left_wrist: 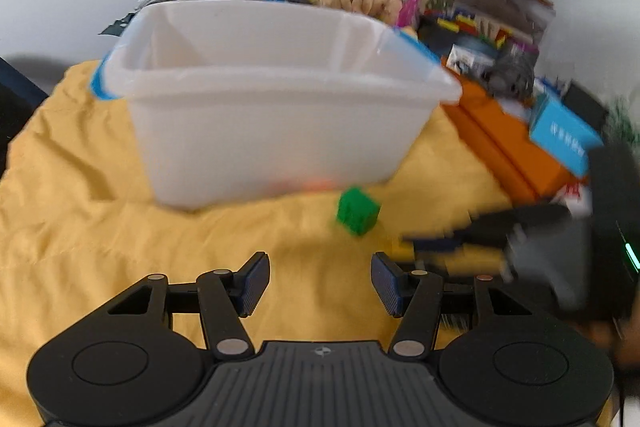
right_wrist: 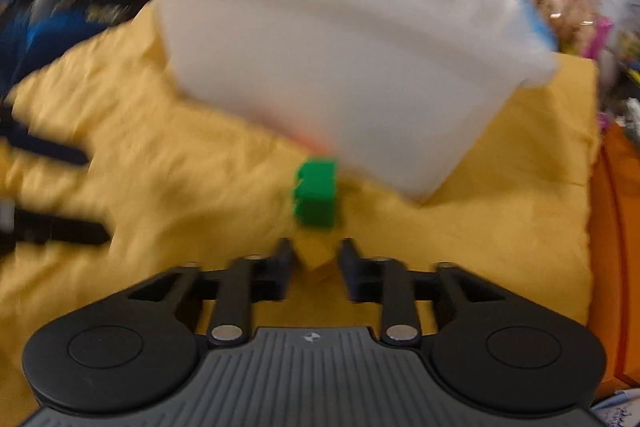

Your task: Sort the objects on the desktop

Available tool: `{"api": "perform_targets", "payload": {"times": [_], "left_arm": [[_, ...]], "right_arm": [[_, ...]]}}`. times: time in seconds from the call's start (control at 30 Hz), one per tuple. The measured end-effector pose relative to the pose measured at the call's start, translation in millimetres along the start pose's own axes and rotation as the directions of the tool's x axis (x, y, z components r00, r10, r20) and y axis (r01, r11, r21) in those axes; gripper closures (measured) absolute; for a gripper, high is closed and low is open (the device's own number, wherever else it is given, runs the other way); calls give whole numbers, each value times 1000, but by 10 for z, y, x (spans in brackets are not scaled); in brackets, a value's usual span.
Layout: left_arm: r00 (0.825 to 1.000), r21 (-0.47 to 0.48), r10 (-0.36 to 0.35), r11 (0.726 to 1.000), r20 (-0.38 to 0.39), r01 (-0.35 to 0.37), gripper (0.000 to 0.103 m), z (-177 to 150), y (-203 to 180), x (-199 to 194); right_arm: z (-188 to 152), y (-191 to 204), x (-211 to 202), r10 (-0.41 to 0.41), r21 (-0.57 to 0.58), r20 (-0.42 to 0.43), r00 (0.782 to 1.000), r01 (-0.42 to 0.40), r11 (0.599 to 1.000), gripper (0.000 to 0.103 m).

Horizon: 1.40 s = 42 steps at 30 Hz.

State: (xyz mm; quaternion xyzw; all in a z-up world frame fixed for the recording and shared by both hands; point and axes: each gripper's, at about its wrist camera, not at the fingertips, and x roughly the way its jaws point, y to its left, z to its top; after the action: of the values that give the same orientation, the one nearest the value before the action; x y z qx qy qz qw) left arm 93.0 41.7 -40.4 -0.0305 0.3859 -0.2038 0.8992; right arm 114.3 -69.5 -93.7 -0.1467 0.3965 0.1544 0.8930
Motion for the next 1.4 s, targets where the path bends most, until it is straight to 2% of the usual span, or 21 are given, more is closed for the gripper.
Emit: {"api": "perform_targets", "payload": {"times": [0.1, 0.17, 0.23, 0.33, 0.4, 0.43, 0.47, 0.6, 0.7, 0.83, 0.97, 1.07, 1.2, 1.3, 1.4], "left_arm": [[999, 17, -24, 1000, -24, 24, 46, 118, -79, 278], [998, 99, -32, 994, -45, 37, 48, 153, -183, 485], [998, 204, -30, 978, -63, 42, 50, 173, -297, 665], [997, 292, -39, 955, -62, 55, 51, 212, -396, 827], [995, 294, -45, 954, -84, 68, 51, 250, -395, 946], [994, 287, -47, 955, -97, 73, 62, 258, -387, 997], [992, 275, -51, 958, -115, 81, 64, 265, -376, 1040], [992, 228, -85, 968, -91, 104, 64, 249, -330, 878], [998, 268, -37, 962, -58, 52, 64, 140, -301, 534], [995, 279, 57, 960, -77, -34, 64, -111, -105, 113], [975, 315, 190, 938, -116, -146, 64, -372, 82, -114], [949, 350, 287, 909, -134, -225, 64, -502, 135, -129], [938, 368, 322, 894, -130, -256, 63, -610, -11, -51], [944, 388, 311, 888, -109, -248, 58, -622, -174, -26], [953, 395, 286, 891, -100, -226, 56, -657, -275, -54]], "right_arm": [[-137, -23, -188, 14, 33, 31, 999, -15, 999, 78], [-224, -37, -295, 19, 54, 29, 999, -20, 998, 78], [-329, -43, -366, 15, 77, 14, 1000, -16, 997, 78], [-477, -46, -443, 17, 119, -7, 1000, -16, 993, 78], [-541, -51, -500, 18, 141, -13, 1000, -16, 990, 78], [-573, -49, -532, 14, 146, -14, 1000, -12, 989, 78], [-597, -46, -557, 9, 148, -14, 1000, -7, 989, 78], [-604, -61, -600, -7, 162, -20, 1000, 10, 987, 78], [-627, -77, -666, -15, 164, -11, 1000, 17, 986, 78], [-617, -85, -691, 2, 184, 8, 1000, -3, 983, 78], [-526, 46, -694, 40, 152, 40, 998, -46, 987, 78], [-429, 200, -646, 82, 101, 56, 995, -87, 991, 78], [-371, 316, -501, 94, 48, 28, 995, -96, 994, 78], [-403, 344, -459, 81, 44, -3, 997, -81, 996, 78], [-422, 317, -480, 69, 53, -6, 998, -69, 996, 72]]}}
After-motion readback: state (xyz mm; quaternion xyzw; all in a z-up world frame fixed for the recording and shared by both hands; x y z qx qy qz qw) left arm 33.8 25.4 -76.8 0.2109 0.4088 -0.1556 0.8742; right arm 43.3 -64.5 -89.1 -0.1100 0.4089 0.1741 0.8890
